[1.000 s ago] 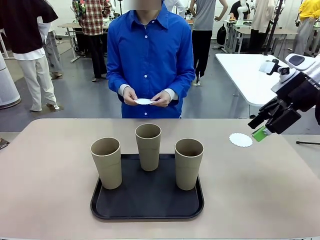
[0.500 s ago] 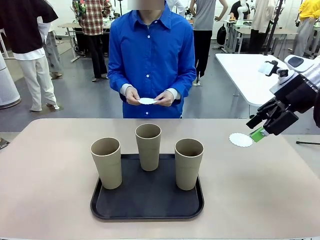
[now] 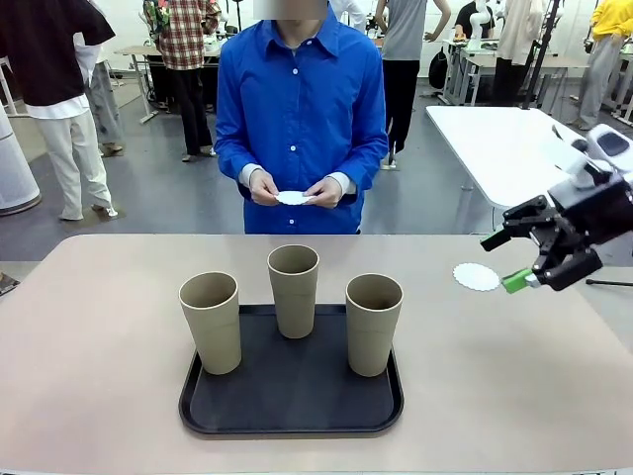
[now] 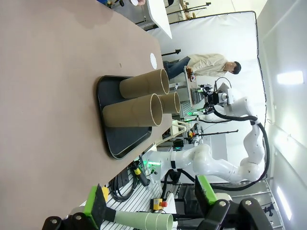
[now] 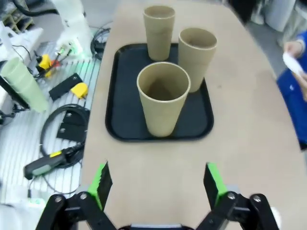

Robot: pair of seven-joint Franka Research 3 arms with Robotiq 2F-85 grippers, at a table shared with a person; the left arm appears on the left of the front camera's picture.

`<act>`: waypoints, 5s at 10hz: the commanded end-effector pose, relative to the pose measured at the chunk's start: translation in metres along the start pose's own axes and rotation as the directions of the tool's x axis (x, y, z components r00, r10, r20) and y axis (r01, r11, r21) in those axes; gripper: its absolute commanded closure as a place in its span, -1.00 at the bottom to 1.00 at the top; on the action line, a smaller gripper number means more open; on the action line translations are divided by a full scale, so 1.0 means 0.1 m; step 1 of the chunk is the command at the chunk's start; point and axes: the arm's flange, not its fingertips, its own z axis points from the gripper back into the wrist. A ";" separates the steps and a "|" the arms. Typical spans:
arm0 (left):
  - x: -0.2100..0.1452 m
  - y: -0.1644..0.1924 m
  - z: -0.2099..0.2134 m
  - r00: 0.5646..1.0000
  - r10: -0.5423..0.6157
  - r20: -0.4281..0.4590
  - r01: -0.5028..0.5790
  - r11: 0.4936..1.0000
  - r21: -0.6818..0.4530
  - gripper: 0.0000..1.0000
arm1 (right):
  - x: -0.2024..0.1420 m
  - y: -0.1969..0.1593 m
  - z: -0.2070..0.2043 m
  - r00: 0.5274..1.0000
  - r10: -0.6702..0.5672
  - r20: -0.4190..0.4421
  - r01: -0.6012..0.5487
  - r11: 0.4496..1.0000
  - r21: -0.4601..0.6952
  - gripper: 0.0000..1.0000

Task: Place coasters on the table and set cups on them.
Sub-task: Pick up one Reusable plastic cup and place it on a coaster set by the human.

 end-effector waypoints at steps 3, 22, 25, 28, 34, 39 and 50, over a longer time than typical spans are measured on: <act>-0.01 -0.01 0.01 1.000 -0.003 0.001 0.003 1.000 -0.004 -1.00 | -0.53 -0.15 -0.29 0.952 0.120 0.282 -0.137 0.990 0.042 -1.00; -0.01 -0.01 0.01 1.000 -0.003 0.001 0.003 1.000 -0.004 -1.00 | -0.98 -0.43 -1.06 0.901 -0.058 0.431 0.025 0.996 0.083 -1.00; -0.01 -0.01 0.01 1.000 -0.003 0.001 0.003 1.000 -0.004 -1.00 | -1.09 -0.43 -1.40 0.899 -0.034 0.436 -0.033 0.989 0.146 -1.00; -0.01 -0.01 0.01 1.000 -0.003 0.001 0.003 1.000 -0.004 -1.00 | -1.22 -0.54 -1.73 0.909 -0.108 0.403 0.033 0.981 0.189 -1.00; -0.01 -0.01 0.01 1.000 -0.003 0.001 0.003 1.000 -0.004 -1.00 | -1.11 -0.60 -1.92 0.906 -0.096 0.413 0.010 0.979 0.204 -1.00; -0.01 -0.01 0.01 1.000 -0.003 0.001 0.003 1.000 -0.004 -1.00 | -1.02 -0.77 -2.06 0.893 -0.104 0.437 0.003 0.974 0.226 -1.00; -0.01 -0.01 0.01 1.000 -0.003 0.001 0.003 1.000 -0.004 -1.00 | -0.96 -0.67 -2.40 0.902 -0.139 0.410 0.006 0.951 0.310 -1.00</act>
